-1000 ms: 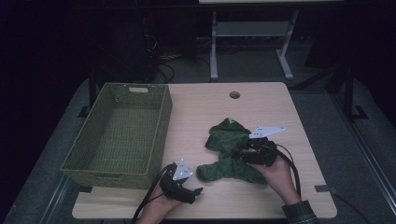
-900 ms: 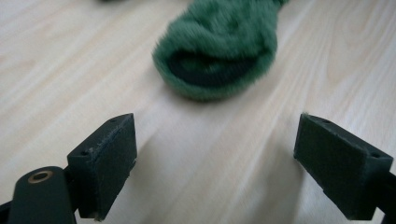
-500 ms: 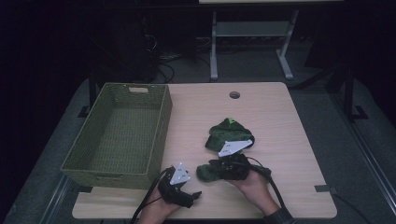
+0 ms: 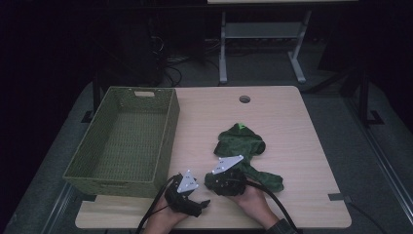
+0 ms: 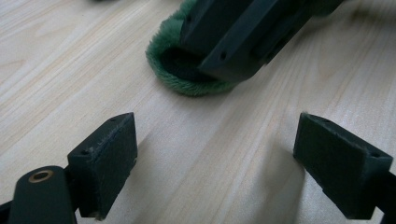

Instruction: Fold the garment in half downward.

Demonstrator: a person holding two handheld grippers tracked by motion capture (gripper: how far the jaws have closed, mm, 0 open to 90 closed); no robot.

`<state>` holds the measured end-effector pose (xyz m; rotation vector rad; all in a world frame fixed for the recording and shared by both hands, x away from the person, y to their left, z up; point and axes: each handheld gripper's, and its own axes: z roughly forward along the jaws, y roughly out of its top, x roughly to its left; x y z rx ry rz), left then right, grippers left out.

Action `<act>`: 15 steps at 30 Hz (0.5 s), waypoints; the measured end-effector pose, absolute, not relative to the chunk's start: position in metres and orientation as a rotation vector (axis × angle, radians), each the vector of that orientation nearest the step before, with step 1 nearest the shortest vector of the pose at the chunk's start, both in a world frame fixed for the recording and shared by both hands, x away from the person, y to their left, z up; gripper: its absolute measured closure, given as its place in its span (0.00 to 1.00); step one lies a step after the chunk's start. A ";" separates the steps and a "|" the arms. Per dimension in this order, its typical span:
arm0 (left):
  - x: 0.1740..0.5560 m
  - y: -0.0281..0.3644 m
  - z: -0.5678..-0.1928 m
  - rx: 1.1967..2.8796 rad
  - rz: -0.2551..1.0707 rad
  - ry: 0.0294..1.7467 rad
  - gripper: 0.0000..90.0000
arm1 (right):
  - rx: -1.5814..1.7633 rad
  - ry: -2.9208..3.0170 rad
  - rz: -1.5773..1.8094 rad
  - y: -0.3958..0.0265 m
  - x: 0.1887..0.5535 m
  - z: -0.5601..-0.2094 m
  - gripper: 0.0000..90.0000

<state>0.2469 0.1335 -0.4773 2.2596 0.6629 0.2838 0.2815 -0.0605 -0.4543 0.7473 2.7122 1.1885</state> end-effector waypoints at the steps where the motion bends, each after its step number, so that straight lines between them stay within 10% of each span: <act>1: 0.247 0.134 -0.477 2.262 0.284 0.661 0.14 | 0.754 2.715 1.179 -0.060 0.282 -0.458 0.82; 15: 0.247 0.134 -0.477 2.269 0.281 0.652 0.14 | 0.725 2.711 1.133 -0.058 0.278 -0.468 0.96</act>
